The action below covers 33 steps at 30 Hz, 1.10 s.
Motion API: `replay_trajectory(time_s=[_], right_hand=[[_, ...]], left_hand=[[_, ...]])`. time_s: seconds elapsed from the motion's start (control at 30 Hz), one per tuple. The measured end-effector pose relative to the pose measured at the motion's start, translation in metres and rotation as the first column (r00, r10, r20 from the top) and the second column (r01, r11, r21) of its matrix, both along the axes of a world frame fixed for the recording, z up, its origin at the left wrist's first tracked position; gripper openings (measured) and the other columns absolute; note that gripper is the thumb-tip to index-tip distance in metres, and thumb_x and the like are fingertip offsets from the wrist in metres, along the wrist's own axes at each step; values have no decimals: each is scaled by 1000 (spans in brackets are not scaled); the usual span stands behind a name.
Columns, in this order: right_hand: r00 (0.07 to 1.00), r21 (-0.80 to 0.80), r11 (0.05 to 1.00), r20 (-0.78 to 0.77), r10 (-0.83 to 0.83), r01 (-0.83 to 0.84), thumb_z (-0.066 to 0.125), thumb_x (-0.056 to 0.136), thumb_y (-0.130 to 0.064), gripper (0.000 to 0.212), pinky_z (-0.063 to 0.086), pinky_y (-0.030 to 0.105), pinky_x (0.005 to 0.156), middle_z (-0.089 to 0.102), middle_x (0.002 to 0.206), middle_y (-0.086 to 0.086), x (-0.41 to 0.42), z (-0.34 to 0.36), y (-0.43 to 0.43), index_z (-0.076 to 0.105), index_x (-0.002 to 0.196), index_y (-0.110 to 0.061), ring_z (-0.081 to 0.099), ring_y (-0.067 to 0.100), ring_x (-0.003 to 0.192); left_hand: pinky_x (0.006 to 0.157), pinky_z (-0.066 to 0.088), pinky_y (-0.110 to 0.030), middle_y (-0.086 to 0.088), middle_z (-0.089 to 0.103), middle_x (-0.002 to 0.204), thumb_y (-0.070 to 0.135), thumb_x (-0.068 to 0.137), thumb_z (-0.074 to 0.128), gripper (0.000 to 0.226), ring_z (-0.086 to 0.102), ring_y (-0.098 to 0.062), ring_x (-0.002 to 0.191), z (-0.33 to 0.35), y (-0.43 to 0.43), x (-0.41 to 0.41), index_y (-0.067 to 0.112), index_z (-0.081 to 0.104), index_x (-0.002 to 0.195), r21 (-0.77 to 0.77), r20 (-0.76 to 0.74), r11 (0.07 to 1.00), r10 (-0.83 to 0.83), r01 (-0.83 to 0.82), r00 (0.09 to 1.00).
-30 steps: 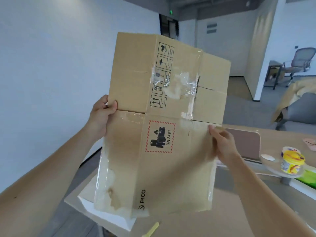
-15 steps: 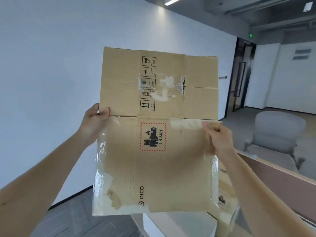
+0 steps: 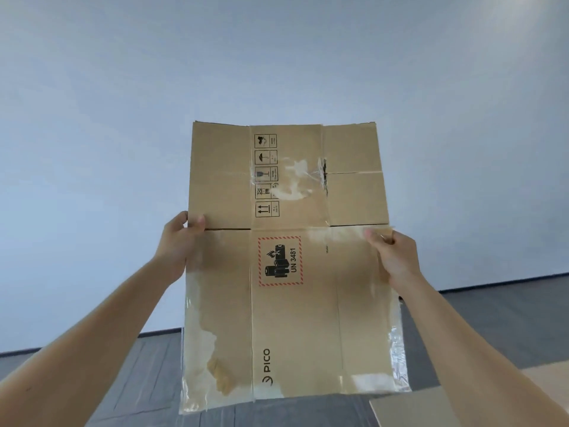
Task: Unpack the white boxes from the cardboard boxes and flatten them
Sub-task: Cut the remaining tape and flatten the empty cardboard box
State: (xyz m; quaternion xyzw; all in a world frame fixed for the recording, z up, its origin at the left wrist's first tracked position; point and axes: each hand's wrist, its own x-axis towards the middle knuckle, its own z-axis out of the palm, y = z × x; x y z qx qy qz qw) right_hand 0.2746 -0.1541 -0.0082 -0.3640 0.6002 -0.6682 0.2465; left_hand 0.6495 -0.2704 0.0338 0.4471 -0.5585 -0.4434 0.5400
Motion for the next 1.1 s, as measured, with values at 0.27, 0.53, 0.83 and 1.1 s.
replay_trajectory(time_s=[0.27,0.53,0.83,1.1], right_hand=[[990,130,981,1,142,-141,76,82,-40,44,45,30,70,62,80,4,27,-54,-149,66,91,2,55,16,76],[980,239,952,-2,198,-191,72,87,-33,41,36,28,54,49,63,4,16,-117,-326,55,72,0,43,18,61],[980,455,874,-11,197,-171,69,86,-30,39,30,30,54,39,59,0,-5,-190,-491,41,63,-14,35,18,58],[984,626,764,36,175,-158,65,84,-18,34,26,27,52,37,59,-4,0,-268,-585,40,61,-16,31,15,57]], left_hand=[[91,53,-54,-8,70,105,32,97,58,18,63,-26,87,-55,-93,36,16,66,98,85,102,975,195,-204,975],[77,57,-40,4,73,93,31,98,59,15,69,-21,84,-108,-244,15,23,71,93,175,207,928,290,-328,934],[74,53,-35,-4,75,93,35,102,52,24,71,-20,81,-185,-407,-11,18,69,99,339,330,866,257,-368,908],[68,47,-37,-6,60,77,34,100,50,36,54,-24,71,-288,-526,-5,7,59,79,528,396,767,157,-364,905]])
